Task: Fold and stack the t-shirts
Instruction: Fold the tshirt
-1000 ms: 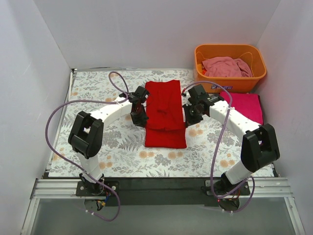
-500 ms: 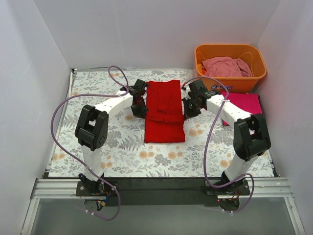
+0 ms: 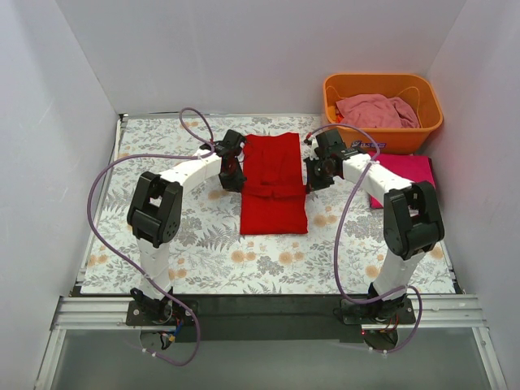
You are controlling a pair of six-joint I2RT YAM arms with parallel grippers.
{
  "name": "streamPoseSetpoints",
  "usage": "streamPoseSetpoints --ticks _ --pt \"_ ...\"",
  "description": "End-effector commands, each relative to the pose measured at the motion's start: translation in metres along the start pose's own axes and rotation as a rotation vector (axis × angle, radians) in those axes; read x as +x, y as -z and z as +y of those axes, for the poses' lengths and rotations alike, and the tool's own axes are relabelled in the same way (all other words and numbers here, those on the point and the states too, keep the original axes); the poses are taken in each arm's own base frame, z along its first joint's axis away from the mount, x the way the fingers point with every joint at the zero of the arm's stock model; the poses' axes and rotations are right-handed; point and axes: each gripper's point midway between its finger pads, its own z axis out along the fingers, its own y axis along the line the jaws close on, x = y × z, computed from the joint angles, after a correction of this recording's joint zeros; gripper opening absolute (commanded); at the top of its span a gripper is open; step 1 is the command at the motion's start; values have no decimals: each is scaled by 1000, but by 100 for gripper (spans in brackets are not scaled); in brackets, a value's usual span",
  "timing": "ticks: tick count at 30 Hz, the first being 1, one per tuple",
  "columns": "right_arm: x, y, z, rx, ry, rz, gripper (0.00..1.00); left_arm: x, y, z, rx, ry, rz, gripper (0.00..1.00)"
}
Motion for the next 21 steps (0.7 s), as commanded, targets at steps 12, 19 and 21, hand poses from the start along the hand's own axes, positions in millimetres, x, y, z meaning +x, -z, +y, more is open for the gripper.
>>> streamPoseSetpoints --ticks 12,19,21 --pt "-18 -22 -26 63 -8 -60 1 -32 -13 10 -38 8 -131 0" --pt "-12 -36 -28 55 -9 -40 10 -23 -28 17 -62 8 -108 9" --pt "-16 -32 -25 42 -4 -54 20 -25 -24 16 -58 13 -117 19"
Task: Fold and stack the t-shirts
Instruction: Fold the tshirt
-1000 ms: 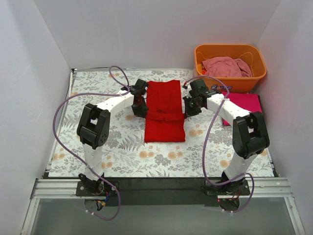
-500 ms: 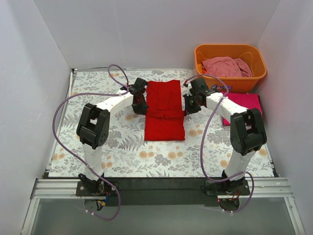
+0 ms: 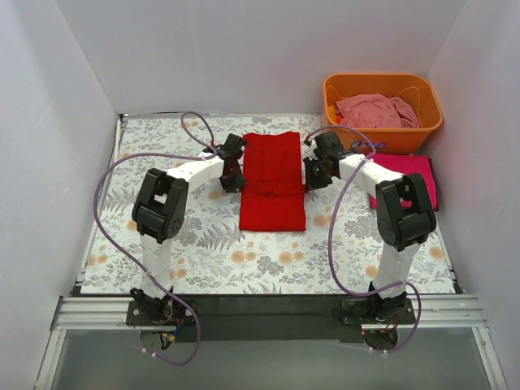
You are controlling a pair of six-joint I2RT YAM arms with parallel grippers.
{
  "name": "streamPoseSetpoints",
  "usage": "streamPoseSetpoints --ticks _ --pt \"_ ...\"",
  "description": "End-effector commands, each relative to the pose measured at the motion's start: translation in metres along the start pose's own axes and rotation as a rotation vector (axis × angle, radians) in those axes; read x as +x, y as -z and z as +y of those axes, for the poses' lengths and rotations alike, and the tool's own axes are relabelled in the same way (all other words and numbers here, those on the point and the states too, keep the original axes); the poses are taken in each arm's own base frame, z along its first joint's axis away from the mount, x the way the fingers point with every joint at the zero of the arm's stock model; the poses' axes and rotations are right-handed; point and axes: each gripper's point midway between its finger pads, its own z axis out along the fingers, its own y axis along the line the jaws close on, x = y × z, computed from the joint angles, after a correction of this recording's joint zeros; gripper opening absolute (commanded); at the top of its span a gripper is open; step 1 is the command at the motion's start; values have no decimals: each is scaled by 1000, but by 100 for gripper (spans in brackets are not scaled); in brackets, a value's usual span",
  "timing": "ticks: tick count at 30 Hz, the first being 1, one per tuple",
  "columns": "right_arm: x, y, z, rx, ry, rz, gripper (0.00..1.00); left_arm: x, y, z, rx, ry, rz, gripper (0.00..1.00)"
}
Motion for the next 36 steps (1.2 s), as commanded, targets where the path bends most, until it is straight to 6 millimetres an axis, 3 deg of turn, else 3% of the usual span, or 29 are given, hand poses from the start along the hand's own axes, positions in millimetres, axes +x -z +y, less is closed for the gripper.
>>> streamPoseSetpoints --ticks 1,7,11,12,13,14,18,22,24,28,32,36 --pt "-12 5 -7 21 12 -42 22 -18 7 13 -41 21 -70 22" --pt "-35 40 13 18 70 -146 36 -37 50 10 -11 72 -147 38" --pt "-31 55 33 -1 94 -187 41 -26 80 7 38 104 -160 44" --pt "-30 60 41 -26 90 -206 40 -14 80 8 38 93 -145 44" --pt "-17 56 49 -45 100 -189 39 -5 90 -1 70 77 -148 40" --pt "-19 57 58 -76 107 -221 37 4 93 -8 94 76 -136 36" --pt "0 40 77 -141 100 -192 23 47 87 -29 151 7 -87 22" --pt "7 21 91 -167 104 -170 21 75 72 -47 144 -61 -45 17" --pt "7 12 94 -178 99 -164 20 88 60 -46 123 -78 -12 16" --pt "7 -3 94 -177 98 -154 20 114 49 -37 93 -106 44 16" --pt "7 -19 90 -155 97 -144 20 142 39 -8 29 -123 101 16" --pt "-2 -30 87 -136 115 -151 21 156 37 10 -5 -121 136 16"
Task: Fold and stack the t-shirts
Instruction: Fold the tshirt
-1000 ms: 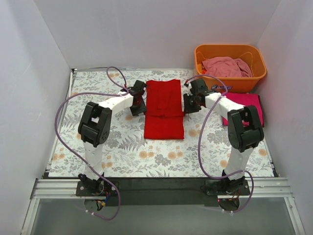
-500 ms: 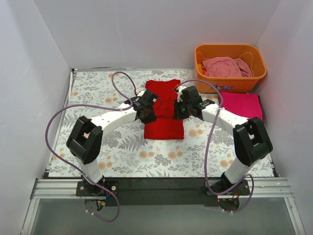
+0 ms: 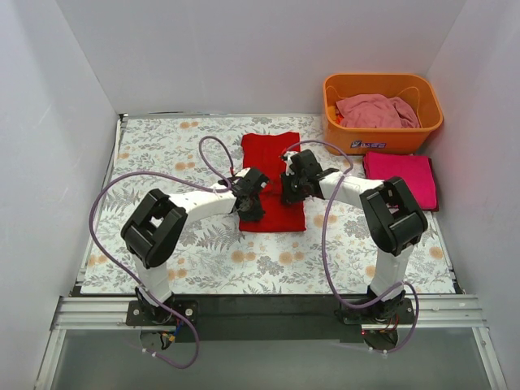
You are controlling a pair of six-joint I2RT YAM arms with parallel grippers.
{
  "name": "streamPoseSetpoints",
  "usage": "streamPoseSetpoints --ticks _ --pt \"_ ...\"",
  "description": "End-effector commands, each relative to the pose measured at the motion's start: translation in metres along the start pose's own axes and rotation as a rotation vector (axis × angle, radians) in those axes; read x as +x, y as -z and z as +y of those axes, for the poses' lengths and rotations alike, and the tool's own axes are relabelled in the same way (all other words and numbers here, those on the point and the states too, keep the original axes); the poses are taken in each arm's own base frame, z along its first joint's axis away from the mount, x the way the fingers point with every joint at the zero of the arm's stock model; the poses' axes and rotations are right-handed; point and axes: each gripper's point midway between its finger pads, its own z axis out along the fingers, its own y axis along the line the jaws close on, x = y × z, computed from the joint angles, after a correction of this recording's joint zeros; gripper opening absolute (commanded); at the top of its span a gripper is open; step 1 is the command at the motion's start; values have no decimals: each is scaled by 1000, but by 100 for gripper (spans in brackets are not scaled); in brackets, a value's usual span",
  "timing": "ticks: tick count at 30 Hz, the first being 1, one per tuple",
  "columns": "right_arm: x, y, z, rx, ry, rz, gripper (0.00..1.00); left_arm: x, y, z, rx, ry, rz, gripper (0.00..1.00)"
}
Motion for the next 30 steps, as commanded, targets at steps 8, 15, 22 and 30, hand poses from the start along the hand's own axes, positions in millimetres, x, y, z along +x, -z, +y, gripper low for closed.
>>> streamPoseSetpoints --ticks 8,15,22,30 --pt "-118 -20 -17 64 55 -243 23 52 15 50 -87 -16 123 16" --pt "-147 11 18 -112 105 -304 25 59 37 58 -59 18 123 17" --pt "-72 46 85 -373 156 -280 25 37 70 47 26 91 16 19" --pt "-23 32 134 -486 198 -210 22 39 73 54 41 148 -16 18"
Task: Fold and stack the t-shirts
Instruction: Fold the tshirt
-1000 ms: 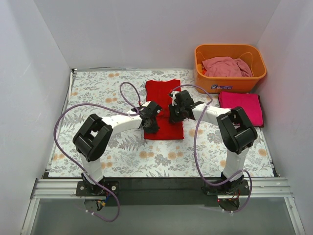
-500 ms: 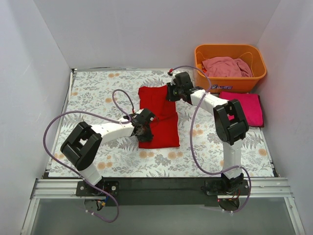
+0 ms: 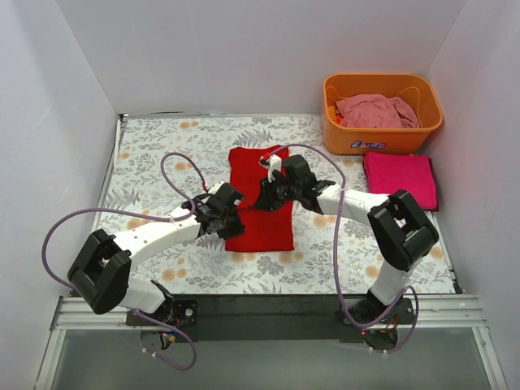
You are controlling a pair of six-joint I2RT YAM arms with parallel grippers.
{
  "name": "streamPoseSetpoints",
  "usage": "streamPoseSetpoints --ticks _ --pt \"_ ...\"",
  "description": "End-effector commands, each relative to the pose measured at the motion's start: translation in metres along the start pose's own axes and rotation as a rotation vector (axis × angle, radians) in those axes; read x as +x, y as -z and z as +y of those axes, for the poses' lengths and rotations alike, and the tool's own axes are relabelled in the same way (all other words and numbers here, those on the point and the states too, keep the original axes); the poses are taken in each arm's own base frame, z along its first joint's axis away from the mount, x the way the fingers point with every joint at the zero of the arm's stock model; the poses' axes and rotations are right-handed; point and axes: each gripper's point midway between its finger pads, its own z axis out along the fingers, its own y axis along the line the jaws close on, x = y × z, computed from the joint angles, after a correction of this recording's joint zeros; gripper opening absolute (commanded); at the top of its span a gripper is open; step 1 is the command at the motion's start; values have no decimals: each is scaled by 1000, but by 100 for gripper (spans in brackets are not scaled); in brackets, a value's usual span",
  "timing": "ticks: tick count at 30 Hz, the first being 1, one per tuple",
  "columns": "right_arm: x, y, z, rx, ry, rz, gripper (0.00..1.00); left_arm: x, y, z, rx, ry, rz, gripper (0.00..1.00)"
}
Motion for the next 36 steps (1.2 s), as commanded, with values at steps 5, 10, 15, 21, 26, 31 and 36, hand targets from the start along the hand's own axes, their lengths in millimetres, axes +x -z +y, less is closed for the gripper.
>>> streamPoseSetpoints --ticks 5,10,15,21,26,31,36 --pt "2 -38 16 -86 33 -21 21 21 -22 23 -92 35 54 15" --pt "14 -58 18 -108 37 13 20 31 -29 35 -127 39 90 15" --pt "12 -72 -11 -19 26 2 20 42 -31 43 -151 41 125 14" --pt "-44 -74 -72 113 10 -117 21 47 -28 48 -161 43 143 13" --pt "-113 -66 -101 104 -47 -236 23 47 -26 48 -152 49 141 13" --pt "-128 -40 -89 4 -68 -246 23 41 -20 43 -124 59 116 14" --pt "-103 -5 -41 -174 -114 -180 24 19 -4 21 -44 83 44 16"
